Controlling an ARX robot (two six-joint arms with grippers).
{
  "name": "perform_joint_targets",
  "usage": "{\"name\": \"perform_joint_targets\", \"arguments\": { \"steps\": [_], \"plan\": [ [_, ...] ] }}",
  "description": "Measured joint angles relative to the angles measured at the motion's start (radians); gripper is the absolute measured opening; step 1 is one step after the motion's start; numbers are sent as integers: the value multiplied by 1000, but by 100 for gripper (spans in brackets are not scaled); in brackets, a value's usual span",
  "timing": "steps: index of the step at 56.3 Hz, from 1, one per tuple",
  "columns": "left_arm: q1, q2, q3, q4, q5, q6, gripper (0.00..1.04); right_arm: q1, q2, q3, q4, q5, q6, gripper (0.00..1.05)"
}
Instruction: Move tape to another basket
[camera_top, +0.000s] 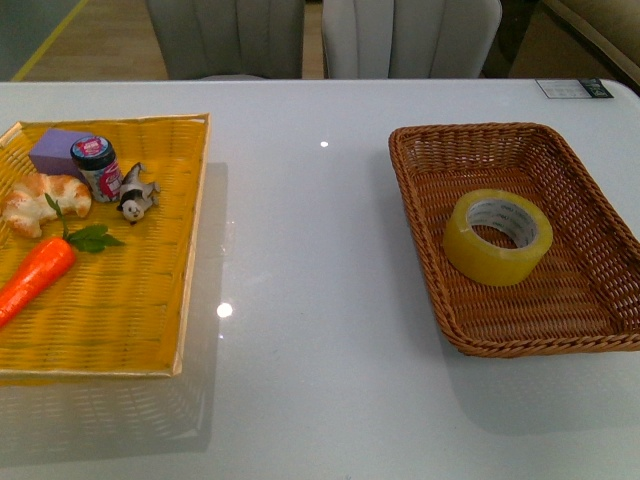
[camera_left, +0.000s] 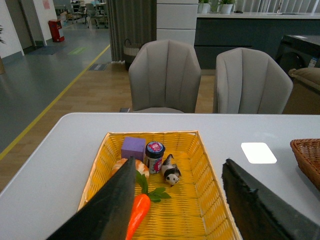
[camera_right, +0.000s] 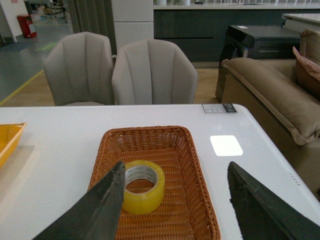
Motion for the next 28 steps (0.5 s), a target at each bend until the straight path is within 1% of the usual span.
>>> {"name": "perform_joint_targets", "arguments": {
  "steps": [2, 3, 7, 8, 11, 12, 15, 28],
  "plan": [
    [0, 0, 0, 0, 0, 0, 67, 0, 0, 0, 0, 0, 0, 80],
    [0, 0, 0, 0, 0, 0, 69, 0, 0, 0, 0, 0, 0, 84],
    [0, 0, 0, 0, 0, 0, 84, 0, 0, 0, 0, 0, 0, 96],
    [0, 0, 0, 0, 0, 0, 86, 0, 0, 0, 0, 0, 1, 97],
    [0, 0, 0, 0, 0, 0, 96, 0, 0, 0, 0, 0, 1, 95],
    [0, 0, 0, 0, 0, 2, 98, 0, 0, 0, 0, 0, 1, 95],
    [0, 0, 0, 0, 0, 2, 95, 0, 0, 0, 0, 0, 1, 96],
    [0, 0, 0, 0, 0, 2, 96, 0, 0, 0, 0, 0, 1, 96]
  ]
}}
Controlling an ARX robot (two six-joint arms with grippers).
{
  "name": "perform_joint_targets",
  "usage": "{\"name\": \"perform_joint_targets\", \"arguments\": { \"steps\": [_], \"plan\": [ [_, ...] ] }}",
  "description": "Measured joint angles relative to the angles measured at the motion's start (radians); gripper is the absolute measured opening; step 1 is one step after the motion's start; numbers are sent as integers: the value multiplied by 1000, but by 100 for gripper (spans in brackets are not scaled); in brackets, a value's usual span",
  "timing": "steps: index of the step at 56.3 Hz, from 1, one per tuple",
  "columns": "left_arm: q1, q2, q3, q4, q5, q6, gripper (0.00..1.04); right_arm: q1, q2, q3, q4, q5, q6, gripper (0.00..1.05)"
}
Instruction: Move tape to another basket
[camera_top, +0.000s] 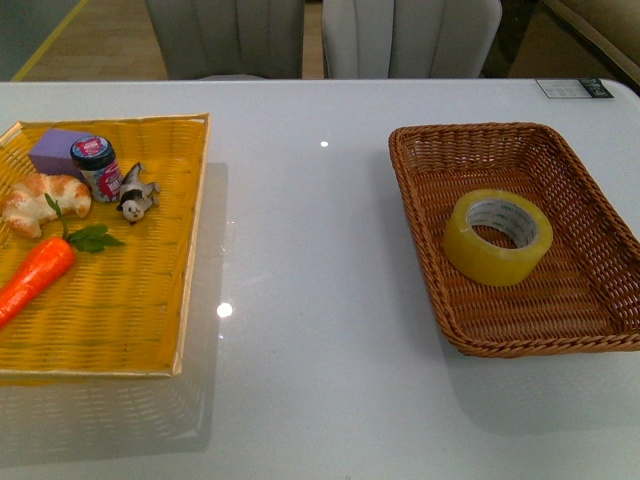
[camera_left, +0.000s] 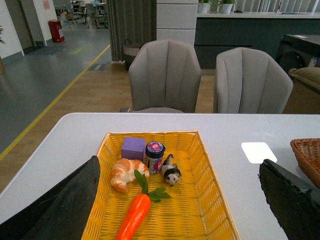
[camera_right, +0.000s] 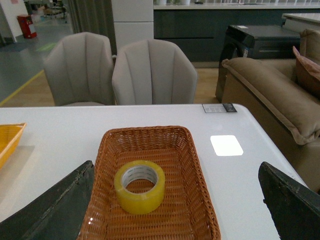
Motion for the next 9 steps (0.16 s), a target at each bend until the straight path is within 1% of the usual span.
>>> {"name": "perform_joint_targets", "arguments": {
  "steps": [9],
  "plan": [
    [0, 0, 0, 0, 0, 0, 96, 0, 0, 0, 0, 0, 0, 96]
  ]
}}
